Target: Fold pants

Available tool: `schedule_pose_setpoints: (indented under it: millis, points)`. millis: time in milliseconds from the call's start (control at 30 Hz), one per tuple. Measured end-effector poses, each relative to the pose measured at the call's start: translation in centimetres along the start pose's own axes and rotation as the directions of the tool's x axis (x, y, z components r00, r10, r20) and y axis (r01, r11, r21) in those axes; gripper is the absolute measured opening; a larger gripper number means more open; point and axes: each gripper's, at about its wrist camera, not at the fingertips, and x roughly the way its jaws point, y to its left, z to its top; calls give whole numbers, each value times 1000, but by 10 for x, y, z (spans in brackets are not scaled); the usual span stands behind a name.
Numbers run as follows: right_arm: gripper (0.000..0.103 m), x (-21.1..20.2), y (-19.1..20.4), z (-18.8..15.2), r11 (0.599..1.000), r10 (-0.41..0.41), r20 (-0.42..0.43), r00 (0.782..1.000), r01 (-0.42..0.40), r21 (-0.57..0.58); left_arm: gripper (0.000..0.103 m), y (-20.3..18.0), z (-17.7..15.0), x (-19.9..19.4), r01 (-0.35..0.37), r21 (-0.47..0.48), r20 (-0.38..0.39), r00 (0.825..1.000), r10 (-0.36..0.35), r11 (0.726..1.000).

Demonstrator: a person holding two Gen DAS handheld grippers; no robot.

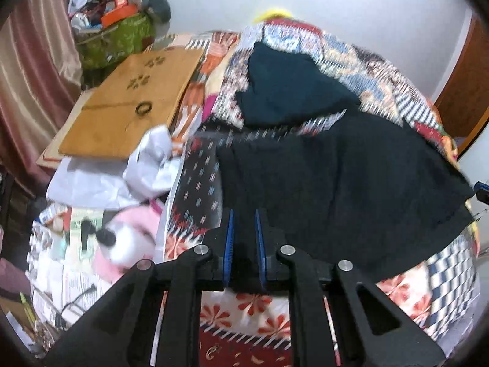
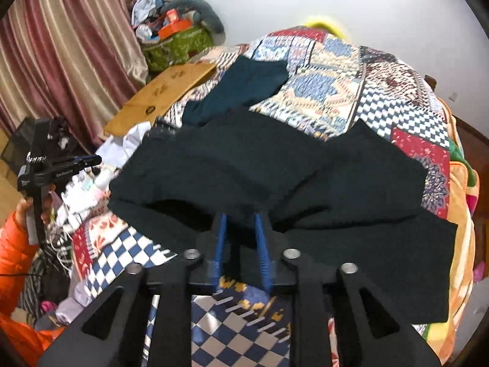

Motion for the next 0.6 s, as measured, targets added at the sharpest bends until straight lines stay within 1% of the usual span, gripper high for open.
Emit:
schedule_pose_setpoints:
  millis: [33, 67, 167, 233, 267, 333, 367, 433, 533, 600]
  points:
    - [34, -5, -3, 3, 1000, -10, 18, 1000, 10, 3, 15, -4, 9, -2, 4, 6, 8, 1000, -5, 1000]
    - [39, -10, -8, 7, 1000, -27, 40, 999, 27, 4, 15, -8, 15, -2, 6, 11, 13, 1000, -6, 1000]
    - [42, -19, -25, 20, 997, -73, 76, 994, 72, 16, 20, -23, 38, 2, 21, 31, 29, 999, -22, 999]
    - [43, -21, -37, 28, 995, -93, 83, 992, 91, 33, 31, -34, 54, 8, 26, 45, 35, 999, -28, 999]
    - [43, -21, -47, 33, 994, -106, 86, 991, 103, 45, 35, -39, 61, 11, 29, 54, 41, 999, -31, 998]
    - [43, -16, -60, 42, 990, -134, 79, 988, 129, 61, 52, -50, 75, 18, 31, 68, 54, 998, -35, 997]
    - [43, -13, -67, 46, 988, -143, 74, 987, 138, 67, 57, -55, 81, 21, 31, 71, 59, 998, -35, 997]
    - [43, -1, -83, 55, 985, -157, 51, 986, 152, 87, 70, -65, 95, 32, 31, 77, 62, 997, -36, 997]
    - [43, 19, -106, 69, 979, -178, 13, 984, 176, 107, 77, -76, 108, 50, 45, 88, 45, 998, -49, 995]
    - [43, 40, -123, 78, 974, -189, -19, 982, 190, 122, 81, -84, 116, 65, 51, 100, 24, 998, -54, 994]
